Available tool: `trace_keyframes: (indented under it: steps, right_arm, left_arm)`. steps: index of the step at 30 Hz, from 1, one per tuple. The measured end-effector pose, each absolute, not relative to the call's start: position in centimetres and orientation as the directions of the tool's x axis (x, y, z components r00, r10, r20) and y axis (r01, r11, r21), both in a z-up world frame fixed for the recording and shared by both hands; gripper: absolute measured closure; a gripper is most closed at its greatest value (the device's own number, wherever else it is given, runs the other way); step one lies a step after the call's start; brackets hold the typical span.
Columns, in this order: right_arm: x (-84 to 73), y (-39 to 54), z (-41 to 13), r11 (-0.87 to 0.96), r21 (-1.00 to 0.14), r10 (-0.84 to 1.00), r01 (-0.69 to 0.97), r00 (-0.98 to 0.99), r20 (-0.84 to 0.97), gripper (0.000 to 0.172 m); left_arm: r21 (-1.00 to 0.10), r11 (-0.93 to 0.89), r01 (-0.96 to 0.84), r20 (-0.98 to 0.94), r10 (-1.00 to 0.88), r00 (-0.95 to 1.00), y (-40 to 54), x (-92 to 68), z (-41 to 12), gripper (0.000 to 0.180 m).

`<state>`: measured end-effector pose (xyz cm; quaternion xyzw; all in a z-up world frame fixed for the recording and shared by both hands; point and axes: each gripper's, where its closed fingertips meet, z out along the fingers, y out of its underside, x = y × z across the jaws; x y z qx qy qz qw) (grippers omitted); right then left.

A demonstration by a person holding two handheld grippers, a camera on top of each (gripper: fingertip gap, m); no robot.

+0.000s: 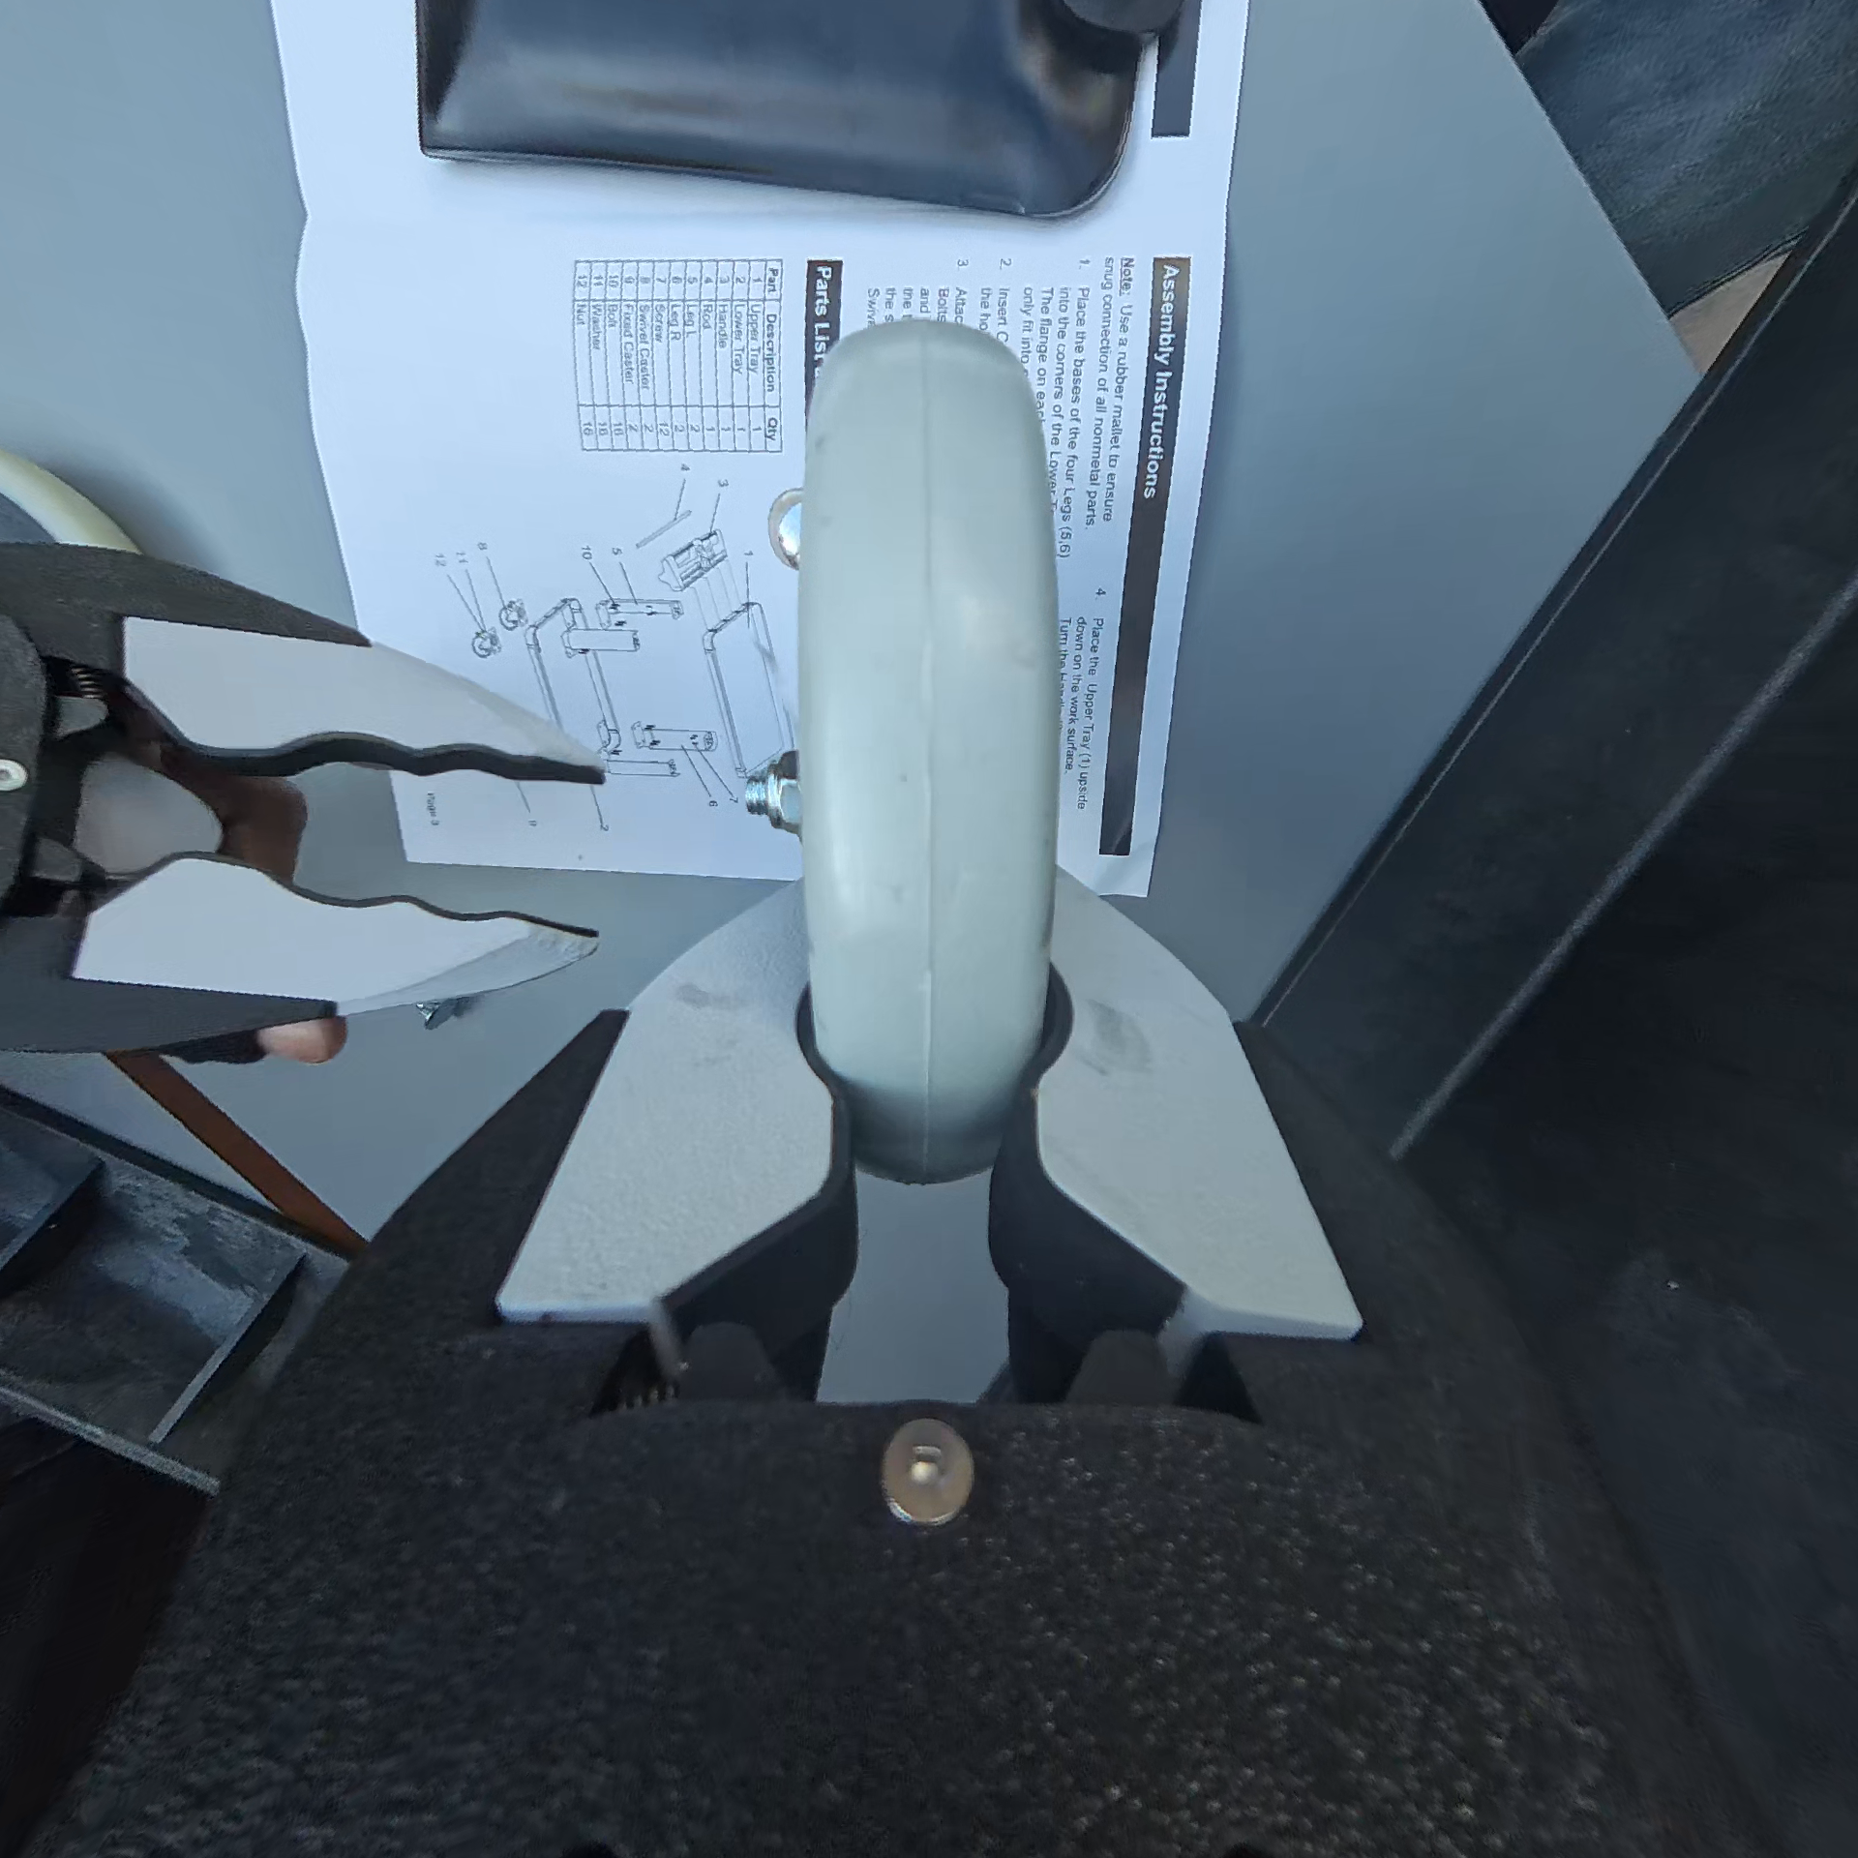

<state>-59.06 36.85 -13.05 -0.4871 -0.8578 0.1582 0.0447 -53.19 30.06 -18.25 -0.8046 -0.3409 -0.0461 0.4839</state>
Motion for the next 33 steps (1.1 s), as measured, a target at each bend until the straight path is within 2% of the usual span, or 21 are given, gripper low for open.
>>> trace_keyframes:
  steps: [2, 4, 8, 11, 16, 18, 21, 24, 33]
  right_arm:
    - [-59.0, 36.9, -12.7, 0.472, -0.323, 0.849, 0.82, -0.522, -0.083, 0.143]
    - [-59.0, 36.9, -12.3, 0.469, -0.328, 0.849, 0.82, -0.521, -0.086, 0.143]
    - [-58.8, 36.9, -11.8, 0.462, -0.338, 0.851, 0.82, -0.517, -0.089, 0.143]
    - [-58.6, 36.8, -11.5, 0.456, -0.343, 0.852, 0.821, -0.514, -0.096, 0.143]
    - [-58.4, 36.7, -10.9, 0.447, -0.36, 0.854, 0.819, -0.511, -0.102, 0.143]
    - [-58.4, 36.7, -10.7, 0.444, -0.367, 0.854, 0.817, -0.51, -0.103, 0.143]
    - [-58.3, 36.6, -10.5, 0.442, -0.374, 0.853, 0.815, -0.511, -0.107, 0.143]
    - [-58.2, 36.5, -10.6, 0.44, -0.381, 0.85, 0.813, -0.514, -0.114, 0.143]
    - [-58.0, 36.3, -11.0, 0.44, -0.389, 0.848, 0.81, -0.517, -0.117, 0.143]
  left_arm:
    - [-0.768, -0.36, 0.53, 0.29, 0.543, 0.788, 30.2, -53.8, -19.0, 0.133]
    - [-0.755, -0.381, 0.533, 0.278, 0.551, 0.787, 30.6, -53.8, -19.7, 0.131]
    - [-0.692, -0.199, 0.694, 0.52, 0.53, 0.67, 31.7, -54.1, -19.4, 0.134]
    - [-0.577, 0.009, 0.817, 0.736, 0.44, 0.515, 31.9, -55.0, -18.6, 0.137]
    - [-0.386, 0.132, 0.913, 0.894, 0.297, 0.335, 32.6, -55.5, -18.8, 0.11]
    - [-0.342, 0.158, 0.926, 0.919, 0.262, 0.294, 32.9, -55.7, -19.0, 0.101]
    - [-0.307, 0.179, 0.935, 0.941, 0.204, 0.27, 33.5, -55.8, -18.8, 0.098]
    - [-0.292, 0.193, 0.937, 0.95, 0.176, 0.259, 33.9, -56.0, -18.7, 0.1]
    - [-0.287, 0.162, 0.944, 0.953, 0.148, 0.264, 34.3, -55.8, -18.9, 0.125]
